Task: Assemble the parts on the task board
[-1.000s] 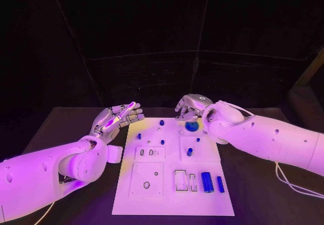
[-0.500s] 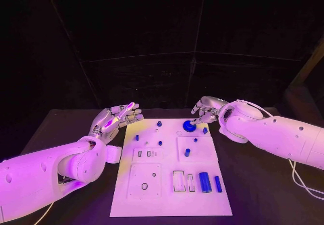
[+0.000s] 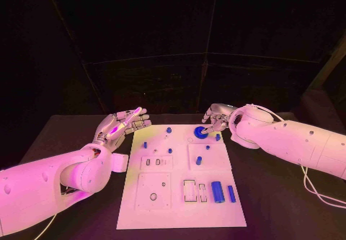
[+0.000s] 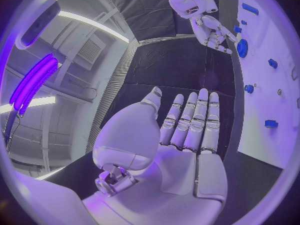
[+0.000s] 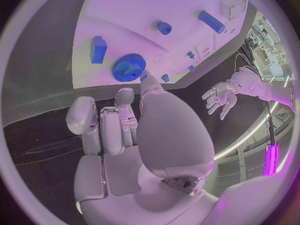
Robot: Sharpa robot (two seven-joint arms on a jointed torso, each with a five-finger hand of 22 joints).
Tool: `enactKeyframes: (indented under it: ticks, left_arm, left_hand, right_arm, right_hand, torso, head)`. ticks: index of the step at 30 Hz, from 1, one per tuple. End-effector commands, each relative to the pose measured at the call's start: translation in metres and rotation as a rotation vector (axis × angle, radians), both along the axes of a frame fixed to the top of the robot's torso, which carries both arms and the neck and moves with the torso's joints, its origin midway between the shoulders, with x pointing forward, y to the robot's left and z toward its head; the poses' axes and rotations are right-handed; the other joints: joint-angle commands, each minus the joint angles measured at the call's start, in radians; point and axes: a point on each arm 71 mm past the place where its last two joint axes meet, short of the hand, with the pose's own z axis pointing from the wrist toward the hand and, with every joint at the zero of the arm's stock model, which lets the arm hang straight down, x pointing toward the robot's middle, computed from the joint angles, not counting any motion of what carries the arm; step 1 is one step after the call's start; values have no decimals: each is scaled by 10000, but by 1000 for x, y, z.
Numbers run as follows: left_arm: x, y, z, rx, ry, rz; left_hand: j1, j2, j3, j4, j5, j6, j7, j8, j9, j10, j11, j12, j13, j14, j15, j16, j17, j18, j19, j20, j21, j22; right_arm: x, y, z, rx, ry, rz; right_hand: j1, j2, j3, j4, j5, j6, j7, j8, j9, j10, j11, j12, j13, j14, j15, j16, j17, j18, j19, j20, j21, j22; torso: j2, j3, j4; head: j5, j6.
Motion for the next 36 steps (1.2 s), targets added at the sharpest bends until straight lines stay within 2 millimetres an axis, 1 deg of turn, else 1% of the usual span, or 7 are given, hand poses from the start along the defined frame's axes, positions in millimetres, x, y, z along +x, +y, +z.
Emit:
enactKeyframes:
  ticks: [1, 5, 11, 19, 28, 32, 36]
  left_arm:
    - [0, -1, 2, -57, -126, -140]
    - [0, -1, 2, -55, -123, -138]
    - [0, -1, 2, -66, -120, -161]
    - [0, -1, 2, -56, -117, -144]
    - [1, -1, 2, -47, -112, -134]
    - [1, -1, 1, -45, -110, -133]
    - [1, 0, 1, -42, -108, -129]
  left_hand:
    - [69, 48, -3, -81, -28, -17, 592, -31, 11, -64, -8, 46, 2, 40, 36, -63, -8, 133, 91, 6, -67, -16]
    - [70, 49, -2, -83, -28, -17, 592, -31, 11, -65, -8, 47, 2, 40, 36, -64, -9, 133, 93, 6, -68, -16]
    - [70, 49, -1, -84, -28, -18, 592, -32, 11, -66, -8, 47, 2, 40, 36, -66, -9, 133, 95, 6, -69, -17]
    - [71, 52, 2, -89, -28, -20, 593, -33, 10, -69, -7, 47, 1, 40, 36, -69, -9, 133, 101, 6, -73, -18]
    - [71, 52, 2, -89, -28, -20, 593, -33, 10, -69, -7, 47, 1, 40, 36, -69, -9, 133, 101, 6, -73, -18]
    - [71, 52, 2, -89, -28, -20, 593, -33, 10, -69, -7, 47, 1, 40, 36, -69, -9, 133, 101, 6, -73, -18]
    - [71, 52, 2, -89, -28, -20, 593, -33, 10, -69, -7, 47, 1, 40, 36, -69, -9, 133, 101, 6, -73, -18]
  right_arm:
    - [1, 4, -1, -387, 95, 179]
    - [2, 7, -3, -459, 116, 257]
    - [3, 9, -5, -538, 177, 305]
    - [4, 11, -8, -722, 333, 374]
    - [4, 11, -11, -903, 494, 445]
    - [3, 12, -11, -926, 519, 474]
    - [3, 11, -11, -938, 493, 448]
  right_hand:
    - [136, 11, -15, 59, 90, -40, -14, 65, -3, 194, -1, 635, 625, 525, 68, 79, 126, -199, 63, 3, 76, 70]
    - [187, 80, -27, 43, 99, -9, -16, 107, -1, 313, 2, 1149, 1138, 533, 74, 154, 251, -212, 86, 10, 130, 158]
    - [258, 171, -15, 5, 146, 32, -21, 149, 2, 350, -1, 1450, 1453, 528, 76, 182, 293, -218, 90, 14, 165, 208]
    - [340, 245, 0, -51, 252, 75, -27, 188, 3, 410, -5, 1744, 1754, 531, 74, 218, 357, -226, 102, 15, 199, 264]
    - [389, 316, 4, -103, 392, 157, -41, 243, 9, 469, -15, 2000, 2015, 537, 70, 255, 423, -235, 117, 13, 234, 324]
    - [401, 344, 4, -123, 427, 203, -49, 270, 13, 501, -21, 2103, 2117, 538, 66, 265, 441, -238, 122, 11, 246, 346]
    - [461, 447, 37, -181, 545, 301, -65, 322, 19, 531, -38, 2232, 2254, 541, 54, 284, 476, -246, 140, 2, 277, 399]
  torso:
    - [-1, -2, -4]
    - [-1, -5, -18]
    - [-5, -15, 5]
    - [1, -5, 11]
    - [0, 0, -16]
    - [-3, 4, -6]
    - [-2, 2, 7]
  head:
    - [-29, -23]
    - [-22, -36]
    - [-64, -77]
    - [-57, -94]
    - [-52, -120]
    - [-58, -137]
    - [-66, -139]
